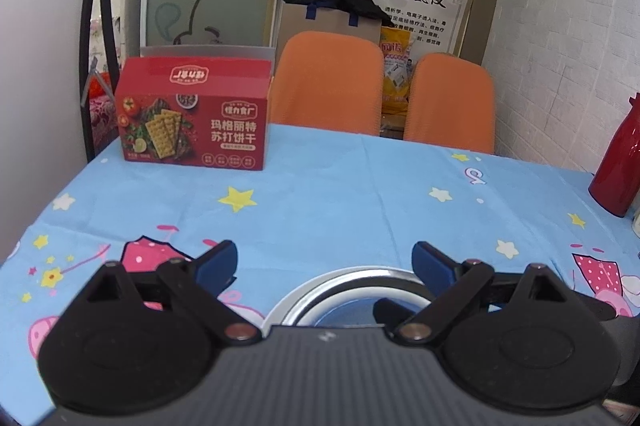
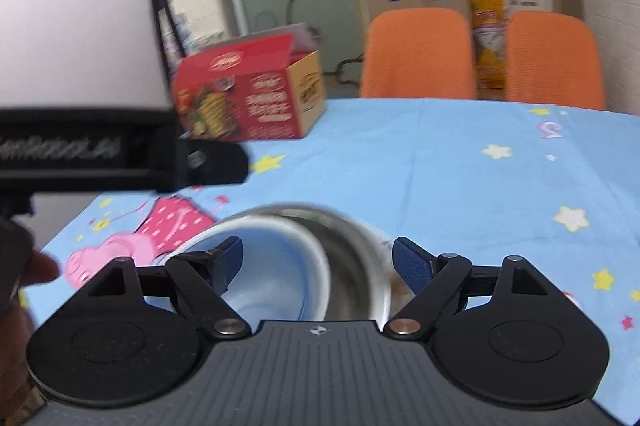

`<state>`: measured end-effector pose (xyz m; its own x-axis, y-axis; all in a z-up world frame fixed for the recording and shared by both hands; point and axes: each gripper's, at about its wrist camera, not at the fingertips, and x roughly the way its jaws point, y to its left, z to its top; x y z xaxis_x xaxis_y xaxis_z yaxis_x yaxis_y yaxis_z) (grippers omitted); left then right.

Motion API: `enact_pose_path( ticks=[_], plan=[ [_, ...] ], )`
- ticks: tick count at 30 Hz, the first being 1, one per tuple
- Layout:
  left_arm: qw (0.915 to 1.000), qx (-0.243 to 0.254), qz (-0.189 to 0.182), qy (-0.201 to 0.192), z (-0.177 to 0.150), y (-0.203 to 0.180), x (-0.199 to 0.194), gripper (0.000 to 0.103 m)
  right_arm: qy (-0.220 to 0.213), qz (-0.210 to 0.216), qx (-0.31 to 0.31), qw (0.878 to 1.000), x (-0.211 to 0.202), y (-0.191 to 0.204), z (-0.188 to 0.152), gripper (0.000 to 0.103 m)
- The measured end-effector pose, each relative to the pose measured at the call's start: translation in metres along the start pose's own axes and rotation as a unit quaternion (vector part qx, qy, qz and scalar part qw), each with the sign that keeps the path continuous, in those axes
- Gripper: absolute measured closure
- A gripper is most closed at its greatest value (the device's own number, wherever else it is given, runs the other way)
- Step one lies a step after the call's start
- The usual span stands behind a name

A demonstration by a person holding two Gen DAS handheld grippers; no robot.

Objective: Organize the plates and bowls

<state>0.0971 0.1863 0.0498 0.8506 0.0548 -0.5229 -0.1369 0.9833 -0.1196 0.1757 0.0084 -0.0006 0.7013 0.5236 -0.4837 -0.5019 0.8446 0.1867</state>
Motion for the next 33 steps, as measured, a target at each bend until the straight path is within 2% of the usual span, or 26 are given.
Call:
enact_pose_path(
  ticks=[3, 5, 8, 19, 29, 33],
  plan=[
    [1.0, -0.007, 0.002, 0.003, 0.001, 0.001, 0.002, 0.01, 0.008, 0.029, 0.007, 1.0, 0.001, -0.004, 0.004, 0.0],
    [1.0, -0.008, -0.003, 0.004, 0.001, 0.001, 0.002, 0.01, -0.006, 0.017, 0.014, 1.0, -0.004, -0.007, 0.005, 0.0],
    [1.0, -0.008, -0.003, 0.005, 0.0, -0.001, 0.003, 0.01, -0.003, 0.014, 0.022, 1.0, -0.007, -0.015, 0.006, 0.0],
    [0.9998, -0.018, -0.011, 0.004, -0.013, -0.027, -0.01, 0.01, -0.013, -0.031, 0.064, 0.997, -0.038, -0.051, -0.008, 0.0],
    [1.0, 0.004, 0.006, -0.002, -0.04, -0.077, -0.047, 0.01, -0.04, -0.069, 0.074, 0.994, -0.094, -0.07, -0.02, 0.0],
    [0.9994, 0.029, 0.007, -0.017, -0.055, -0.096, -0.069, 0.01, -0.05, -0.096, 0.076, 0.991, -0.12, -0.075, -0.028, 0.0]
  ],
)
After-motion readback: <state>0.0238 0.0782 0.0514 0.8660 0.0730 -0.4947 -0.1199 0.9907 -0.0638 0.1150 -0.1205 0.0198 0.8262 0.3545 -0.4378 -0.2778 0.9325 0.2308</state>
